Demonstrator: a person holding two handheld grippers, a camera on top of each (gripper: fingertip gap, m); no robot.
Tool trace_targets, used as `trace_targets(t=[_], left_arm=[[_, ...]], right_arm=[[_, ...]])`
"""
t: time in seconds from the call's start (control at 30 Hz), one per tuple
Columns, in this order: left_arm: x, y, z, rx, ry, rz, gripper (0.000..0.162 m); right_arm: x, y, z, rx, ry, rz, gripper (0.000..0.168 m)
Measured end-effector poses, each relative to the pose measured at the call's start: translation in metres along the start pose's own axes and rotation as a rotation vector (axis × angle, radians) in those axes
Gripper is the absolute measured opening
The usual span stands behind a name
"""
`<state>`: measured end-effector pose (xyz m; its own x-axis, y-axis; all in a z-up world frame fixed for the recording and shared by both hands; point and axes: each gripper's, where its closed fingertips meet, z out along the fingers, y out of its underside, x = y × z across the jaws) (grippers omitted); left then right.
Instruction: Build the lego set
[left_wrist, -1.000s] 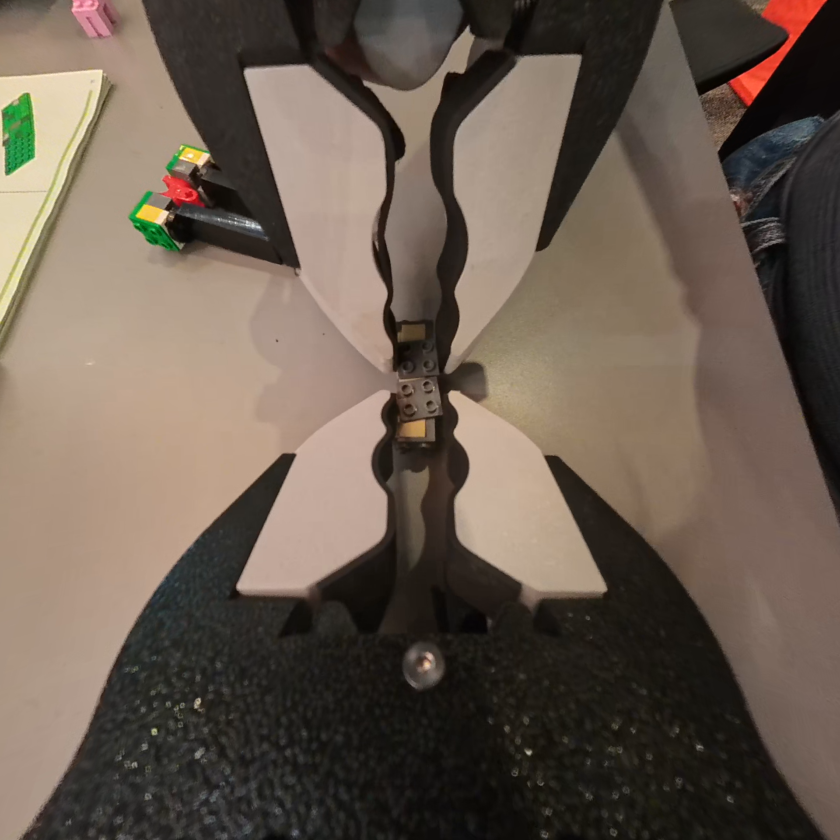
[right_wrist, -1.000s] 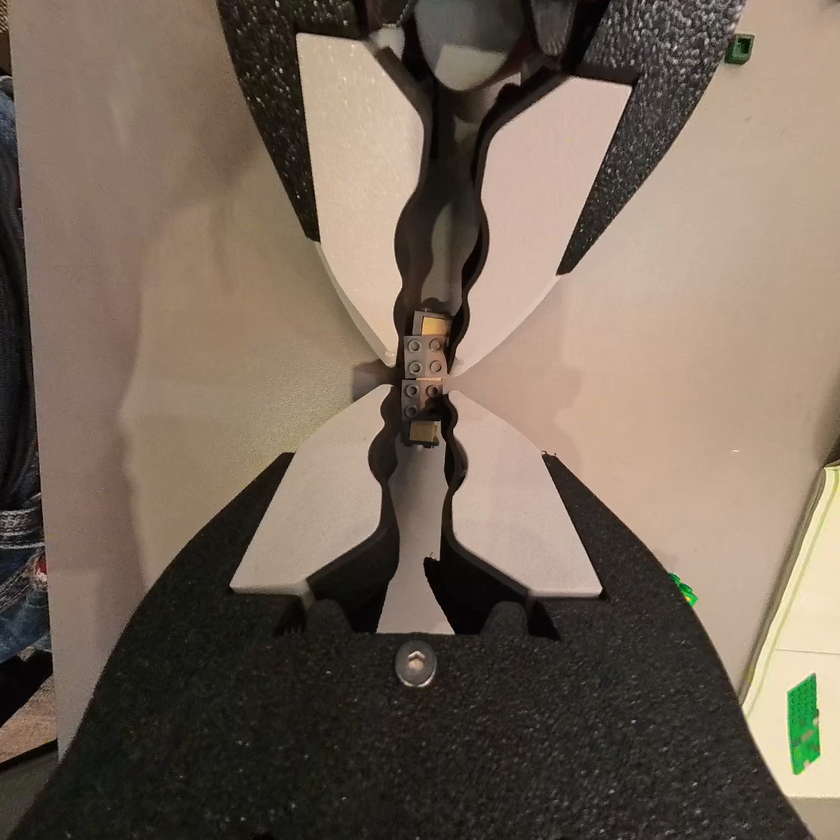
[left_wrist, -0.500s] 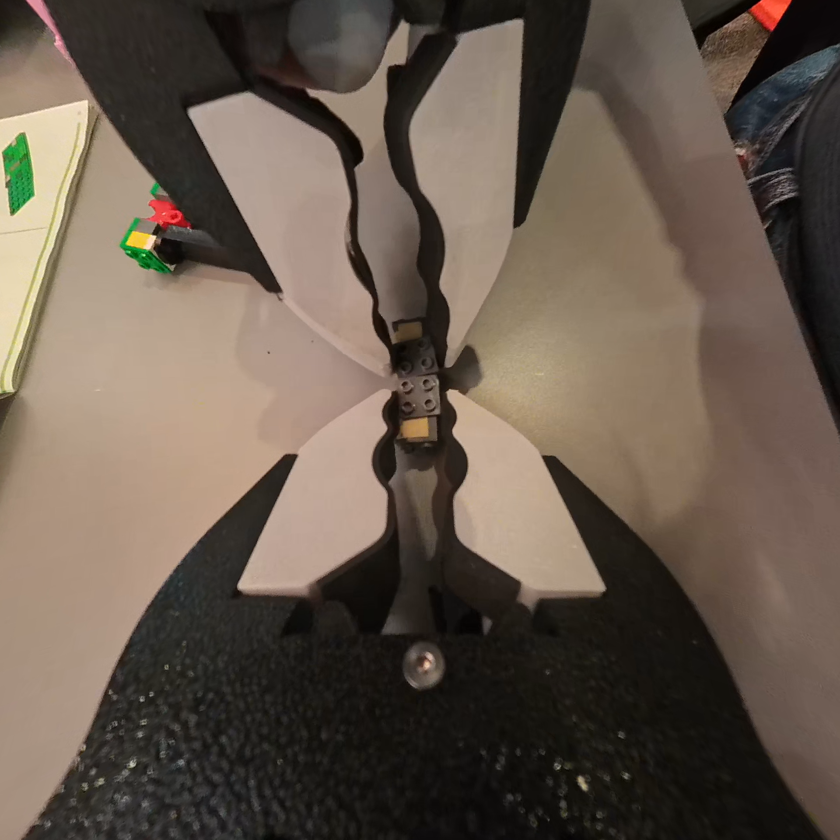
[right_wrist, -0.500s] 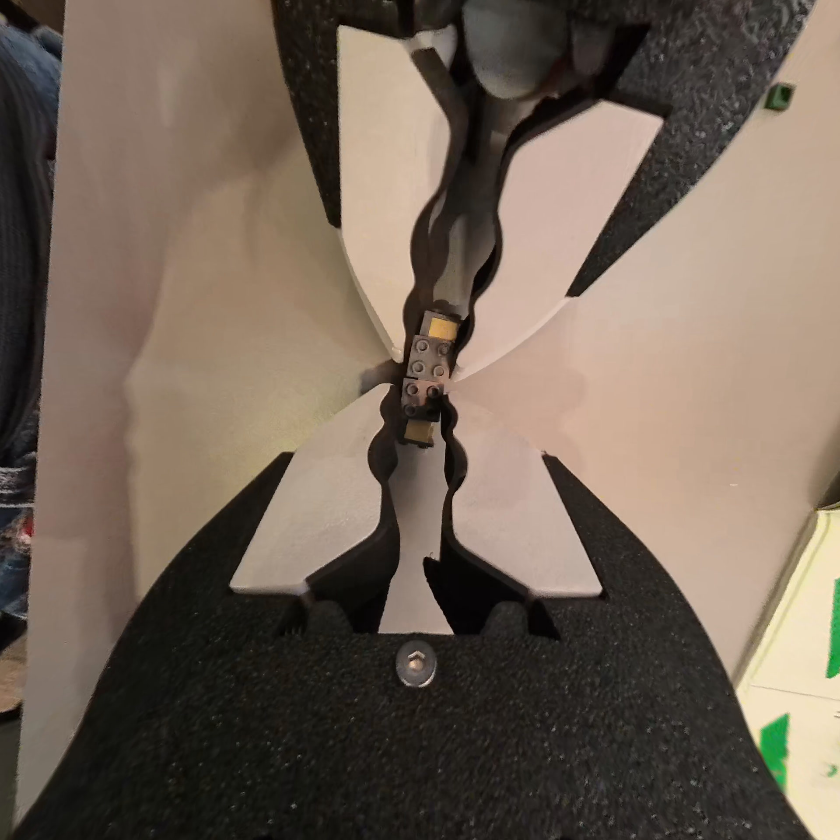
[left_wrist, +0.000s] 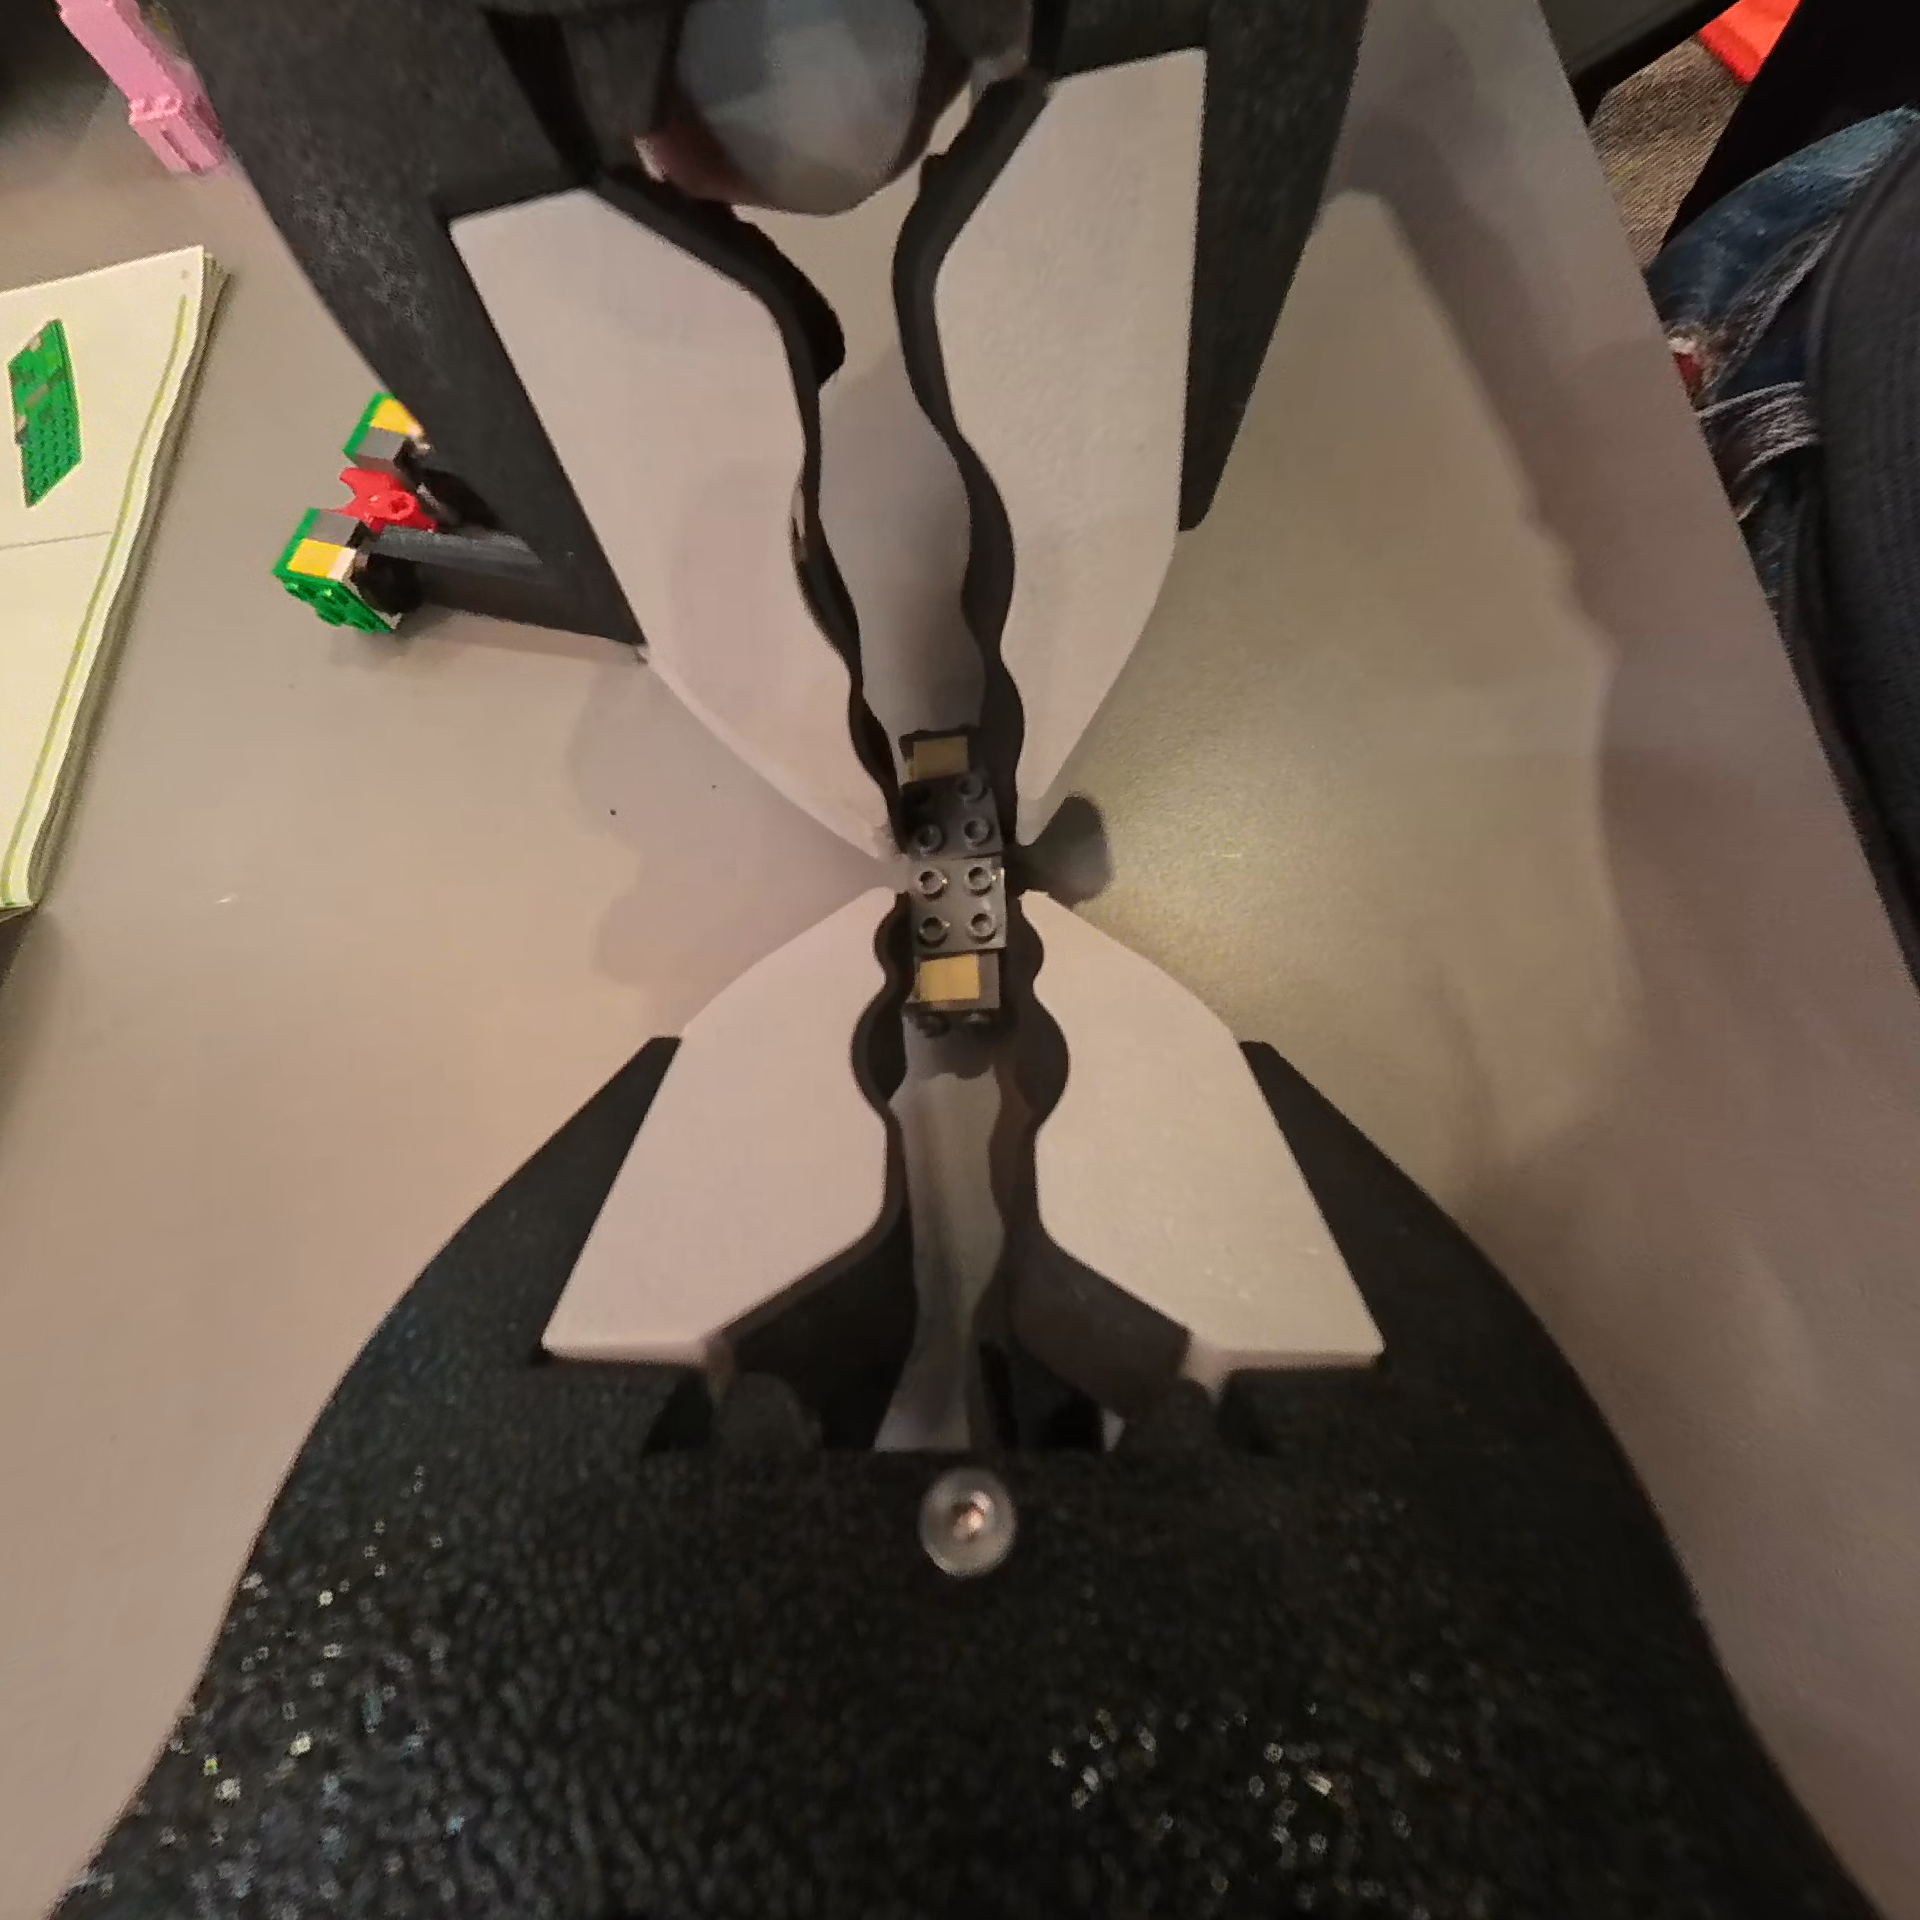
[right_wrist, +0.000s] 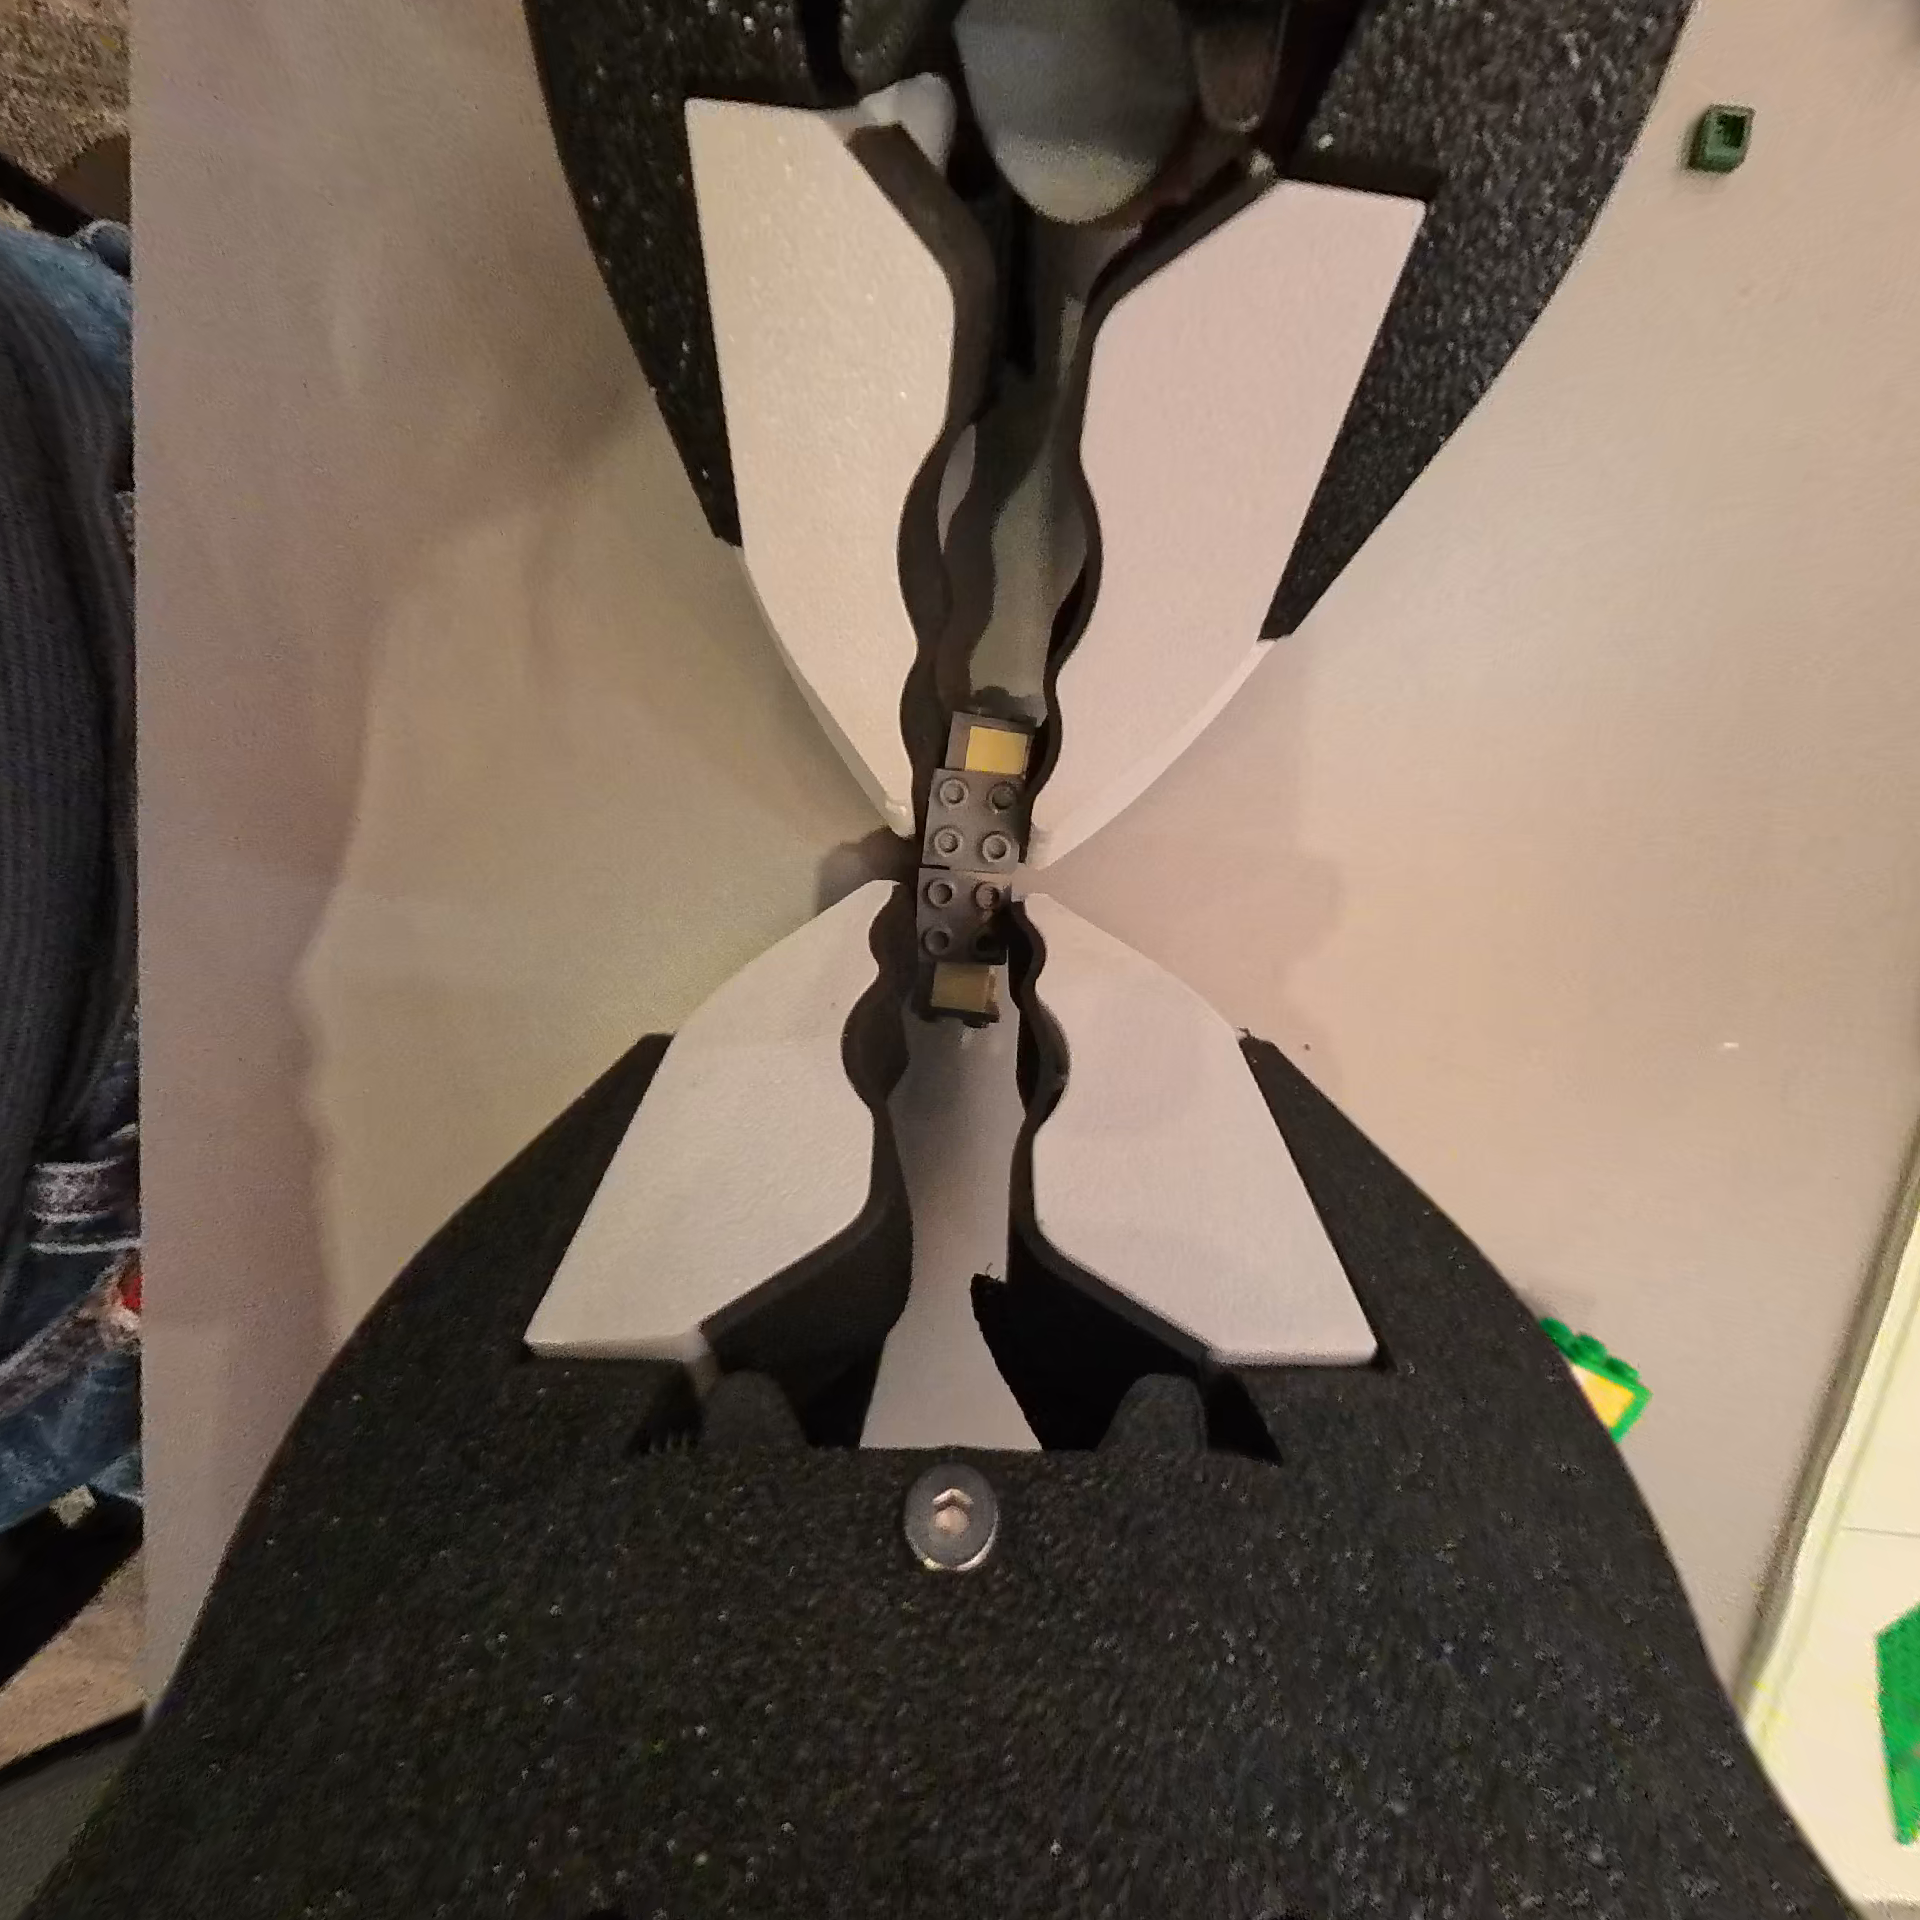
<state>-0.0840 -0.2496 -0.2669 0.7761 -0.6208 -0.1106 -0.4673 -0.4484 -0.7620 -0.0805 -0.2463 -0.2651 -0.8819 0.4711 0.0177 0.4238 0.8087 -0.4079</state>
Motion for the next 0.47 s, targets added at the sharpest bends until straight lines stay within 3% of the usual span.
trace_targets(t=[0.03,0.23,0.47], left_arm=[[0.0001,-0.0002,0.0000,0.000,0.000,0.002,0.016],[0.0006,-0.0004,-0.0001,-0.008,-0.011,0.024,0.016],[0.0008,-0.0007,-0.0001,-0.001,-0.006,0.020,0.016]], right_arm=[[-0.0002,-0.0002,0.0000,0.004,0.004,0.016,0.016],[0.0010,-0.0003,0.0008,0.024,0.016,0.078,0.022],[-0.0017,0.0002,0.0012,0.040,-0.029,0.121,0.016]])
